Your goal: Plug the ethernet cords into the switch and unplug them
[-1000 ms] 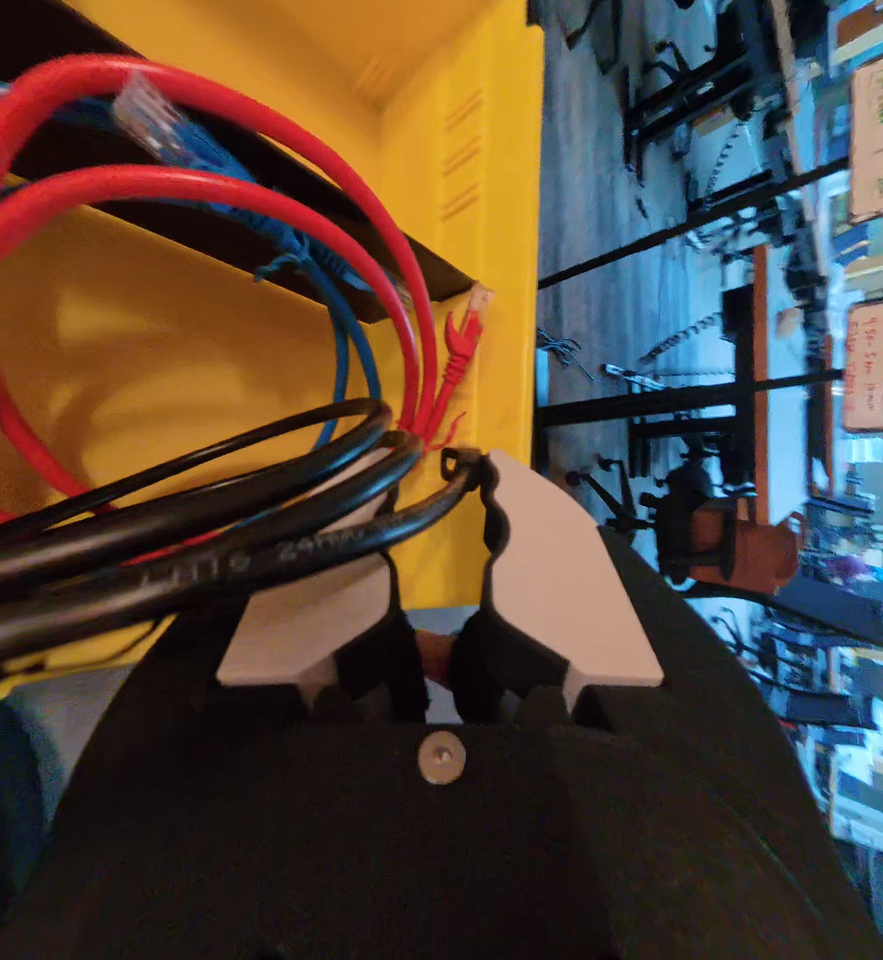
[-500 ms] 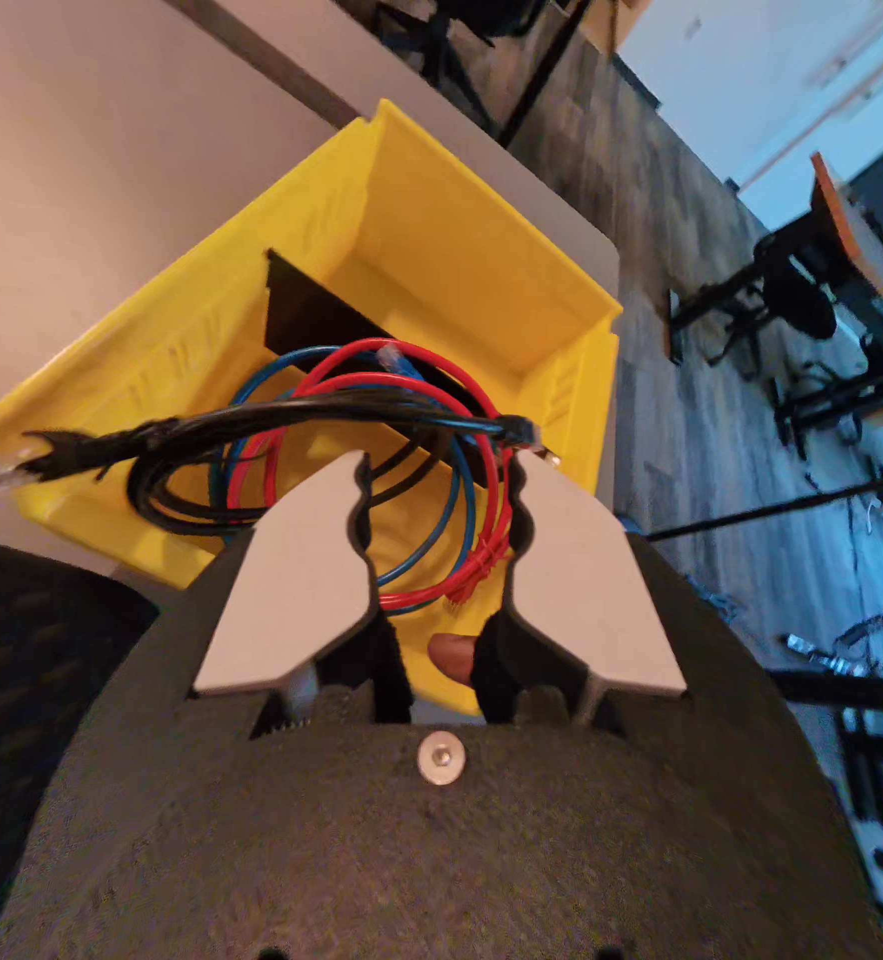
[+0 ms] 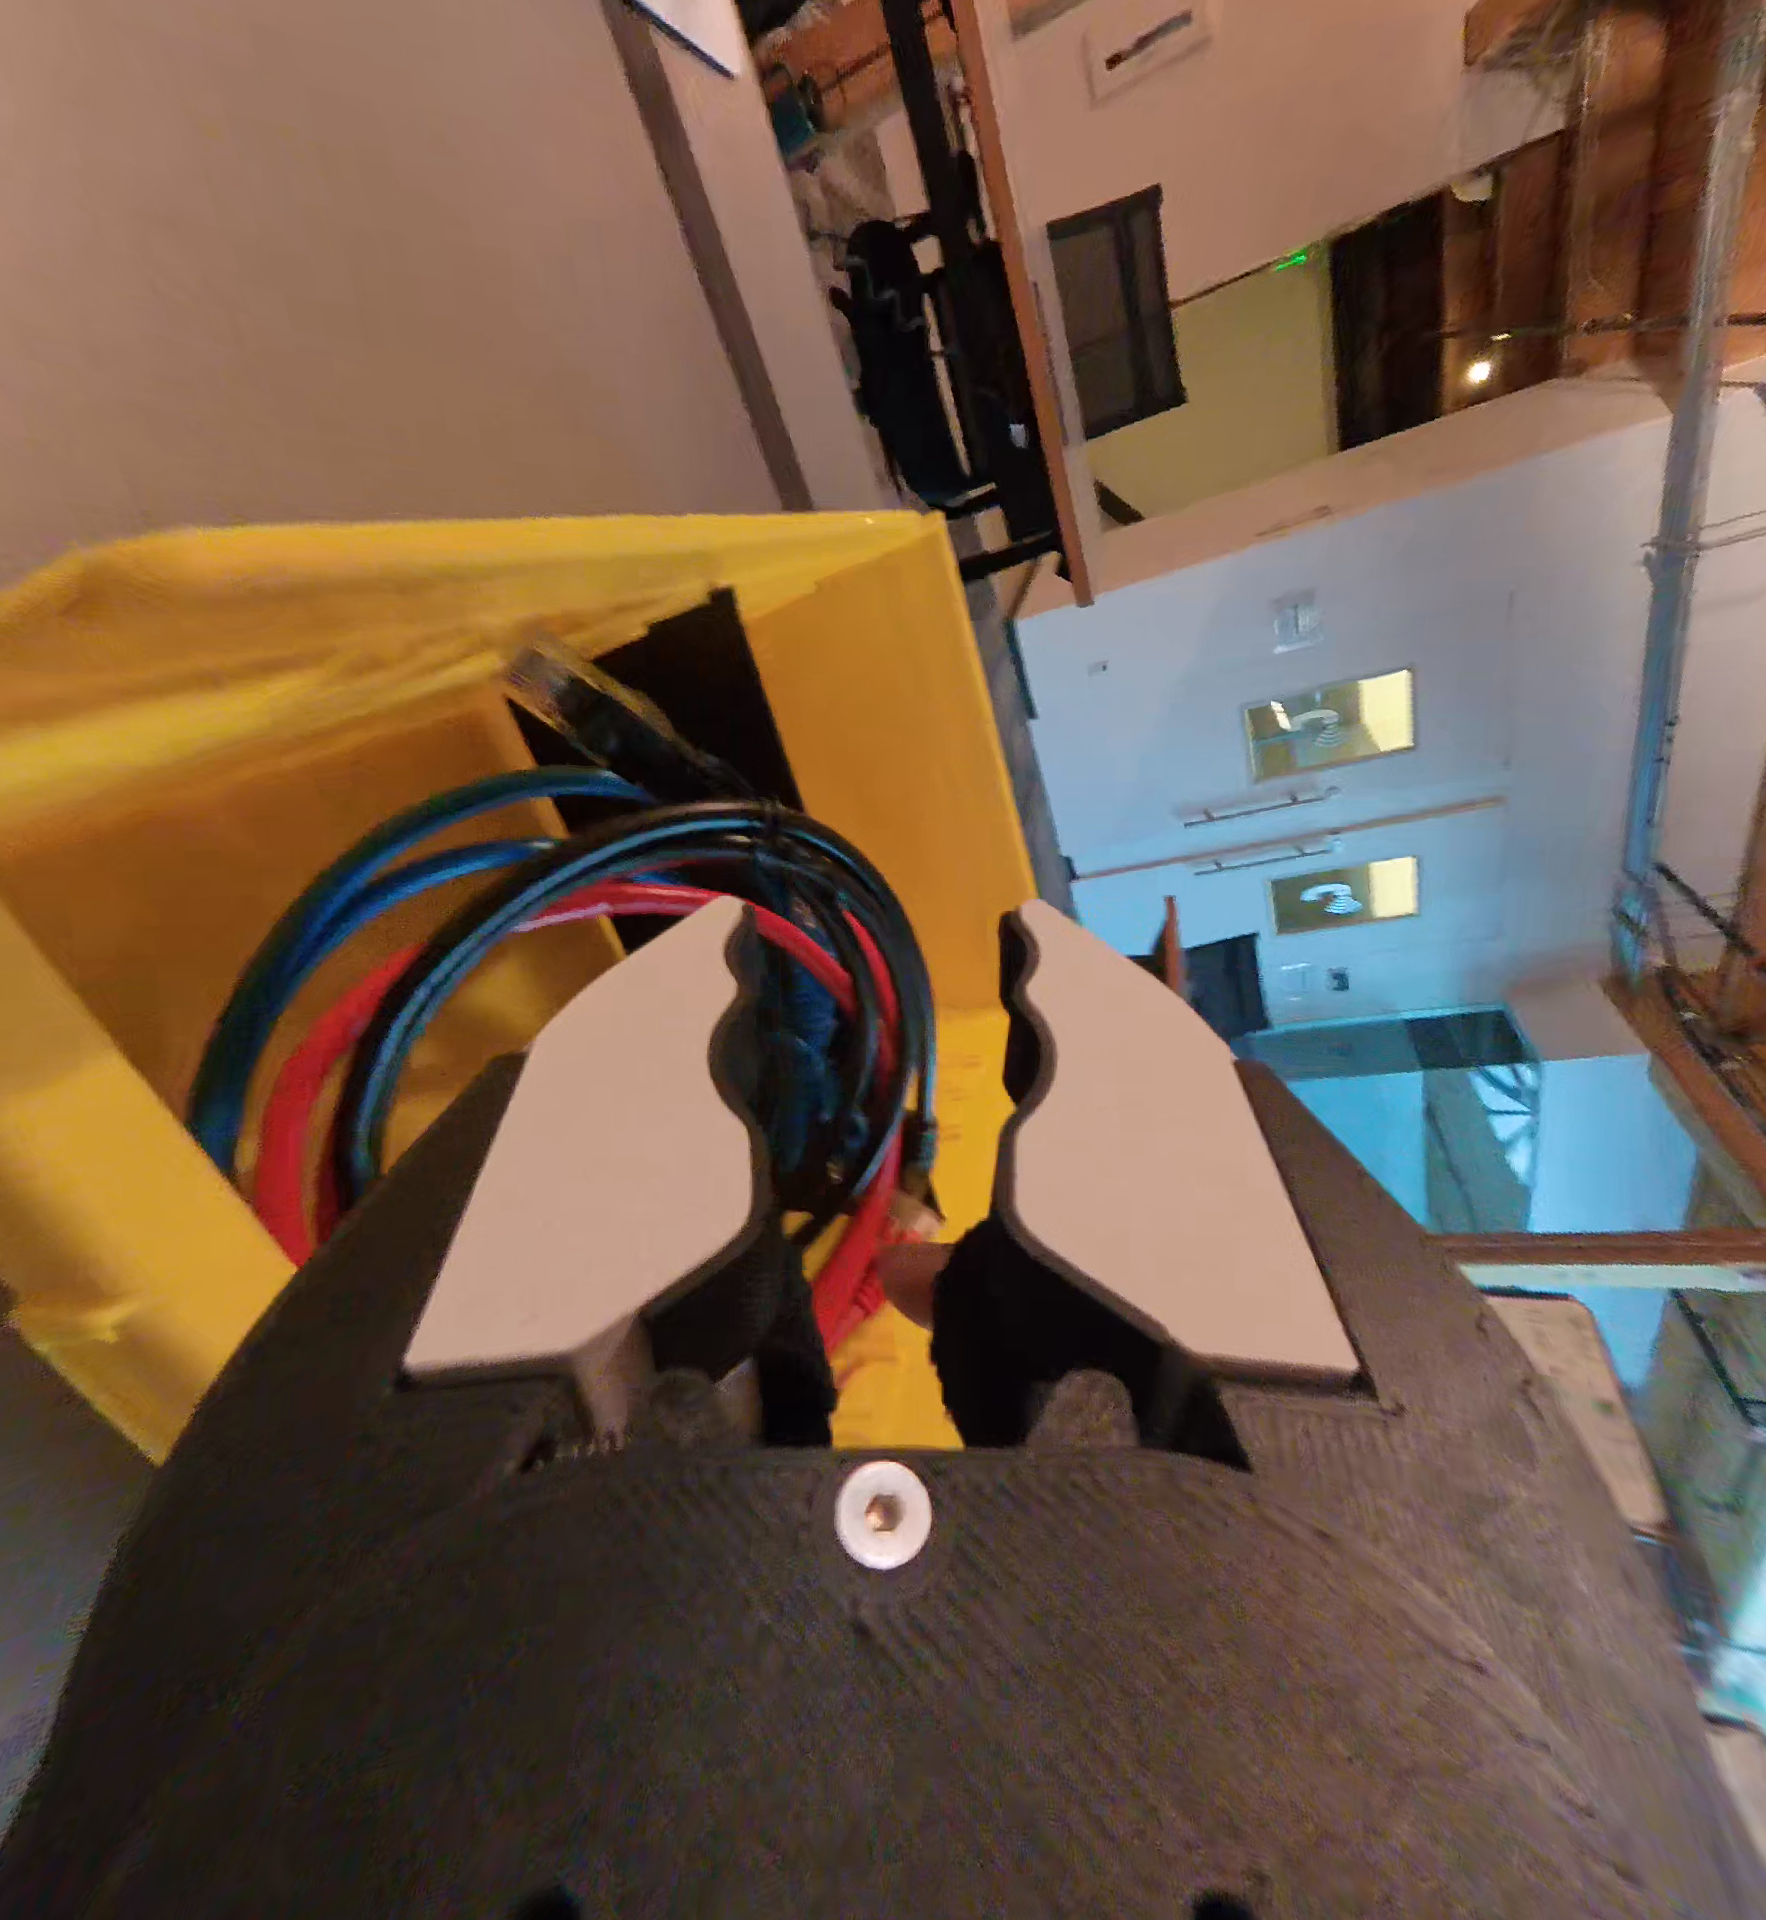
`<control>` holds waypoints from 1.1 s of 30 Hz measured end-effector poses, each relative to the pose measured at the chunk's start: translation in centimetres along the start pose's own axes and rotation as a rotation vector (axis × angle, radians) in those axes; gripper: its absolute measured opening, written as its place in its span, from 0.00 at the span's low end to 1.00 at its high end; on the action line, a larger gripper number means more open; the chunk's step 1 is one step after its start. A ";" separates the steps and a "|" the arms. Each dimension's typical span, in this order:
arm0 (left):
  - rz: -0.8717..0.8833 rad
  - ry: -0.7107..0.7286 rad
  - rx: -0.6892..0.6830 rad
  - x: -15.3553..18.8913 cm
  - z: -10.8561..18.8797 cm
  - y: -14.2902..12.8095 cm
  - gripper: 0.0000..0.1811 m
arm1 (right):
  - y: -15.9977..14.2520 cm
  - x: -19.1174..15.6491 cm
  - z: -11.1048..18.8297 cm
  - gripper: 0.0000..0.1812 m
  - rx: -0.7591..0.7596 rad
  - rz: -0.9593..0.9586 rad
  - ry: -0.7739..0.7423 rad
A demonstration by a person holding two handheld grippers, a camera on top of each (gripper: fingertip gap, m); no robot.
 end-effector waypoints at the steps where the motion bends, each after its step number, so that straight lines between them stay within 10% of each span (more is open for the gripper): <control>1: -0.001 0.001 -0.001 0.0 0.0 0.0 0.15 | 0.0 -0.2 -0.3 0.22 0.002 -0.034 0.021; 6: 0.026 0.023 -0.003 -0.3 0.0 0.0 0.15 | 1.5 2.1 0.3 0.20 0.134 -0.475 0.053; 11: 0.093 0.021 0.031 -0.7 0.3 0.1 0.15 | 7.6 4.1 3.6 0.30 0.602 -0.950 0.437; 15: 0.192 -0.004 0.069 -1.2 0.5 0.2 0.15 | 13.5 2.9 6.8 0.49 1.015 -0.903 0.719; 21: 0.198 -0.117 0.242 -0.7 1.2 1.3 0.15 | 21.0 -1.8 8.0 0.67 1.074 -0.864 1.060; 24: 0.165 -0.125 0.256 -0.4 1.3 1.4 0.16 | 24.1 -4.7 7.9 0.65 1.041 -0.886 1.198; 33: 0.099 -0.132 0.167 0.2 0.7 0.9 0.15 | 26.5 -8.1 7.9 0.13 0.891 -0.829 1.329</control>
Point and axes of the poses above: each gripper's, where its closed fingertips meet, z back along the fingers, y out of its top, x = y × z across the jaws, the point moved 9 cm from there along z, back along the fingers, and after that the axes turned 1 degree about -y, right-handed, at the moved point
